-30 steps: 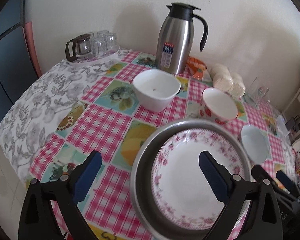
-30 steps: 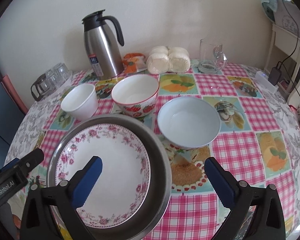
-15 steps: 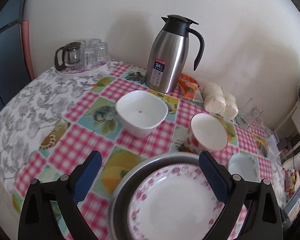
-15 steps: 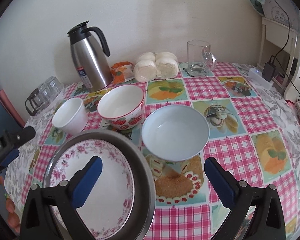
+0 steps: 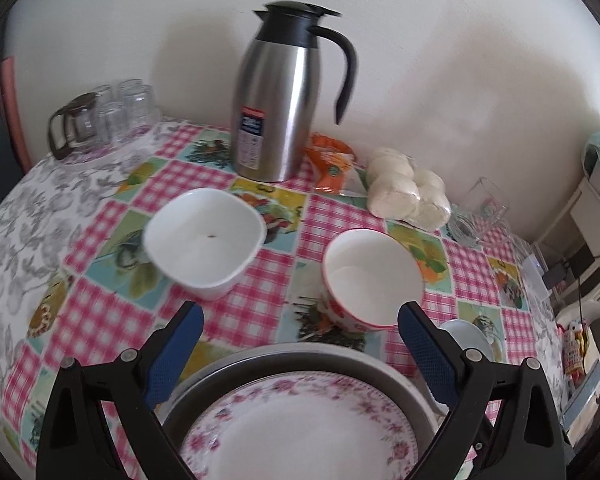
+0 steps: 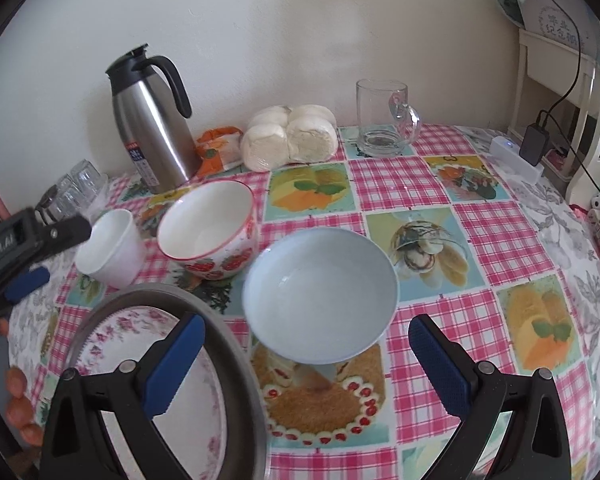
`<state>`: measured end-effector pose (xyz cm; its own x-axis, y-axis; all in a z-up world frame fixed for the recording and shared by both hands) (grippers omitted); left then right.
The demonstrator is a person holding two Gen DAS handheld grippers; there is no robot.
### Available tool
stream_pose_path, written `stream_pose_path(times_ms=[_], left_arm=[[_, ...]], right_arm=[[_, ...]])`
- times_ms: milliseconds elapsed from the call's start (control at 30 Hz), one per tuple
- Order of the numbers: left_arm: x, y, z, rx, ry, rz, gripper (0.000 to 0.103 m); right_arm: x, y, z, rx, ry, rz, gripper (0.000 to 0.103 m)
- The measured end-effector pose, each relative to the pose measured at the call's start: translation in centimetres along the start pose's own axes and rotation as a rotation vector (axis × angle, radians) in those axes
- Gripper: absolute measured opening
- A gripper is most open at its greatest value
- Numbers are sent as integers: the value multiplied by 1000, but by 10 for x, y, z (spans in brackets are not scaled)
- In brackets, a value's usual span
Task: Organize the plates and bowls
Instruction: 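Move both tools toward the red-rimmed white strawberry bowl, then close both tools on the rim of the red-rimmed bowl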
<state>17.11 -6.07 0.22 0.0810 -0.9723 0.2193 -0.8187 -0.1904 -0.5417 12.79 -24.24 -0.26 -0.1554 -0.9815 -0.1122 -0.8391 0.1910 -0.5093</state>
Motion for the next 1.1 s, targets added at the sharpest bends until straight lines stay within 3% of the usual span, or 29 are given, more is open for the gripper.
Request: stream_pose_path(times_ms=[133, 267, 500, 933, 1100], left_arm=[[19, -4, 9, -26, 76, 33, 98], [29, -11, 11, 6, 102, 75, 98], [19, -27, 11, 68, 198, 6, 103], [16, -22, 40, -100, 332, -80, 102], [18, -17, 53, -156, 349, -96, 89]], right_arm=[[11, -1, 4, -9, 3, 14, 103], [15, -9, 5, -8, 1, 17, 103], [8, -34, 14, -27, -62, 42, 103], [-7, -71, 44, -115, -166, 96, 103], [-13, -79, 57, -133, -139, 70, 99]])
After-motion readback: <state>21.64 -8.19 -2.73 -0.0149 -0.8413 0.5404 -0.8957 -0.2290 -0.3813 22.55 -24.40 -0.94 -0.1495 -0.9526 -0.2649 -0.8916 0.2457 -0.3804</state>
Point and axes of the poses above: each gripper's, at about its wrist camera, not at the fingertips, and z roughly the way its jaws point, x to its right, y to its underside, the point moved 7 cm from there along z, roughly the way its jaws point, and after that the axes turned 5 degrees about -x, right-handed, at the moved point
